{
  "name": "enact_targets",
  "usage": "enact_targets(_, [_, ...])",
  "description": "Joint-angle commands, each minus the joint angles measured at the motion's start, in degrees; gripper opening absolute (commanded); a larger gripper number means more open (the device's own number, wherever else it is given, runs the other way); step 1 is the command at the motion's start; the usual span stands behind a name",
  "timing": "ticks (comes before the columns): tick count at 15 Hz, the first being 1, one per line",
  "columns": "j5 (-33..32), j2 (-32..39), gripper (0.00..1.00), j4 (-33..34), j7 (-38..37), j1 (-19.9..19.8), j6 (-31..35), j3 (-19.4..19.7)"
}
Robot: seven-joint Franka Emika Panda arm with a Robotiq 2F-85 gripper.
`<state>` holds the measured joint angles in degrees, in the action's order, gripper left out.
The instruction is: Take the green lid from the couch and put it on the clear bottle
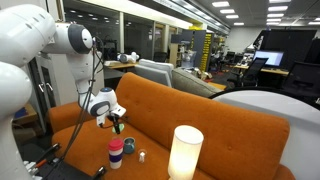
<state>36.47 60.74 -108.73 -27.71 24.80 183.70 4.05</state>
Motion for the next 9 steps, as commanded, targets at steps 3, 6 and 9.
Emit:
enact_targets(3, [-7.2,4.3,0.70,8.2,-3.1,-0.8,-12.5,2.1])
enact_targets(6, [-11.1,4.3,0.70,9.2,-4.4,-2.1,-16.5,1.1])
enact_targets(9, [-13.2,3.8,0.70,9.1,-4.5,-3.0,-18.4,0.8])
